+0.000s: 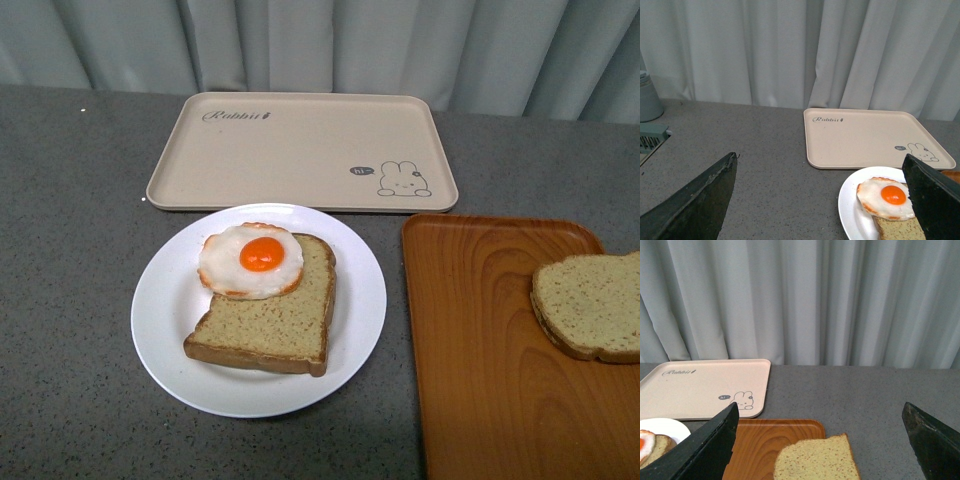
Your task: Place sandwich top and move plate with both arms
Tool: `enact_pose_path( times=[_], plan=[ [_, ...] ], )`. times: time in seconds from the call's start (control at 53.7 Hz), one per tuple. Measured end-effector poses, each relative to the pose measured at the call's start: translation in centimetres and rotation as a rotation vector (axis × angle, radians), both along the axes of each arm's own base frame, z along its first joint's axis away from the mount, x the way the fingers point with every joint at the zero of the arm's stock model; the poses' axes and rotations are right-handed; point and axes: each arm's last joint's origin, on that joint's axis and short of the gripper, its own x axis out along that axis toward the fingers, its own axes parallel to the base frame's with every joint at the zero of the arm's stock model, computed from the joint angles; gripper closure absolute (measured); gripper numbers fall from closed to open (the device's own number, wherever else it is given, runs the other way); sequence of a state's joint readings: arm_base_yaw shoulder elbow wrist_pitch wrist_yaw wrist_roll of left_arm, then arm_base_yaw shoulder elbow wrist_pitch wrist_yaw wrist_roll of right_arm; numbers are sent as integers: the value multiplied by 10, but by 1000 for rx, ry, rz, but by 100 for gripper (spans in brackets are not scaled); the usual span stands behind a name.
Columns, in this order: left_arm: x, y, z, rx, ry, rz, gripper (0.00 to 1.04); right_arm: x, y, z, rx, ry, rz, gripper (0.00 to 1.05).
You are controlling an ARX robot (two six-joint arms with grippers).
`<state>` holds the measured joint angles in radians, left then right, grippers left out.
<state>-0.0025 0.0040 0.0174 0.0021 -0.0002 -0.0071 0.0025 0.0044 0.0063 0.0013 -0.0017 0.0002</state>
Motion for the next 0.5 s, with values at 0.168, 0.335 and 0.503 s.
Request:
enact_pose_path(
  times=[0.168,0.335,0.503],
  plan=[
    [0,0,0,0,0,0,6,0,0,0,0,0,0,9],
    [0,0,0,0,0,0,6,0,0,0,0,0,0,9],
    [0,0,0,0,0,0,6,0,0,0,0,0,0,9]
  ],
)
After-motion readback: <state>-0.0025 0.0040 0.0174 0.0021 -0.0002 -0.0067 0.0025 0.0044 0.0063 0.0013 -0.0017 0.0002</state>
